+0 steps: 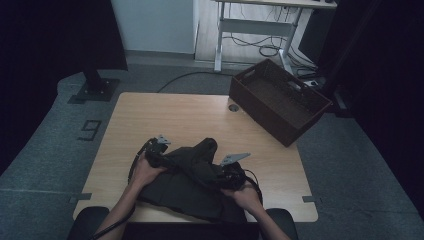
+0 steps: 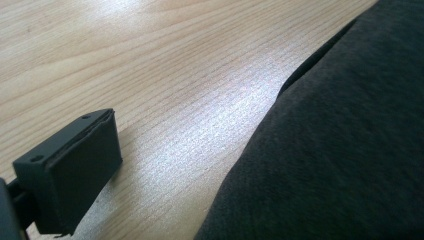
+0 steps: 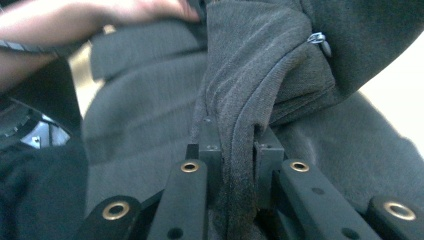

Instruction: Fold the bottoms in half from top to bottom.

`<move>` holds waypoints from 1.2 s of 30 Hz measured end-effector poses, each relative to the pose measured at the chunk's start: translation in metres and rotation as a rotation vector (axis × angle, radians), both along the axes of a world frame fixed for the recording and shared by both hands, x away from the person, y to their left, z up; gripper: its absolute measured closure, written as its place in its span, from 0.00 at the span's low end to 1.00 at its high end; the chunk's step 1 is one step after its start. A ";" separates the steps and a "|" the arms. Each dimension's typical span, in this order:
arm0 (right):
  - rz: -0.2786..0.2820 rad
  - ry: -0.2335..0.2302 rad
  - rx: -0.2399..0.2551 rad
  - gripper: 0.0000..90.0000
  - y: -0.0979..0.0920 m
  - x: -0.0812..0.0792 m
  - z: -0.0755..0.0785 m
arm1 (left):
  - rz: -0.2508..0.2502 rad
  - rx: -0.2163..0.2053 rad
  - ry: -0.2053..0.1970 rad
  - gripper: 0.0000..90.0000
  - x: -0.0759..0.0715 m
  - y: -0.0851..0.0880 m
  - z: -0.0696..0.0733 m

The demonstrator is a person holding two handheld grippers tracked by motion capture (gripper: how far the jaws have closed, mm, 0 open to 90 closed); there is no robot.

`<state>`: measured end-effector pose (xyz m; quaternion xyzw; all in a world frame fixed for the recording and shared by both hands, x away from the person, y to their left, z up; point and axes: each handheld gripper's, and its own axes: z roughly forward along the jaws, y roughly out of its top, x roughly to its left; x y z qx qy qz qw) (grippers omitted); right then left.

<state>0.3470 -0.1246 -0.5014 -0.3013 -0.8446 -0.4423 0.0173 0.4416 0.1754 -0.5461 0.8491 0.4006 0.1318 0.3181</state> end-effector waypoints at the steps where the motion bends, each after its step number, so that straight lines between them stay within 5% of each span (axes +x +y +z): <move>1: 0.002 0.005 -0.014 0.88 0.001 -0.001 -0.004 | -0.003 0.003 0.004 0.00 -0.001 0.000 0.001; 8: -0.019 0.003 -0.042 0.88 0.003 -0.001 -0.019 | -0.039 0.145 -0.024 0.10 -0.017 -0.006 0.022; 15: -0.052 -0.046 -0.090 0.89 0.006 0.005 -0.022 | -0.020 0.027 0.006 0.12 -0.042 0.018 0.034; 20: -0.088 -0.061 -0.101 0.88 0.005 0.020 -0.025 | -0.005 0.047 0.031 0.13 -0.052 0.022 0.019; 22: -0.099 -0.065 -0.104 0.88 0.004 0.027 -0.025 | 0.005 0.013 0.045 0.12 -0.050 0.022 0.014; 27: -0.124 -0.088 -0.124 0.88 0.003 0.042 -0.025 | 0.051 0.037 0.012 0.11 -0.036 0.020 0.012; 31: -0.154 -0.109 -0.134 0.88 0.004 0.055 -0.026 | 0.101 -0.020 0.046 0.11 -0.018 0.023 0.008; 36: -0.158 -0.095 -0.107 0.87 0.001 0.060 -0.027 | 0.070 0.002 0.073 0.13 -0.014 0.024 0.016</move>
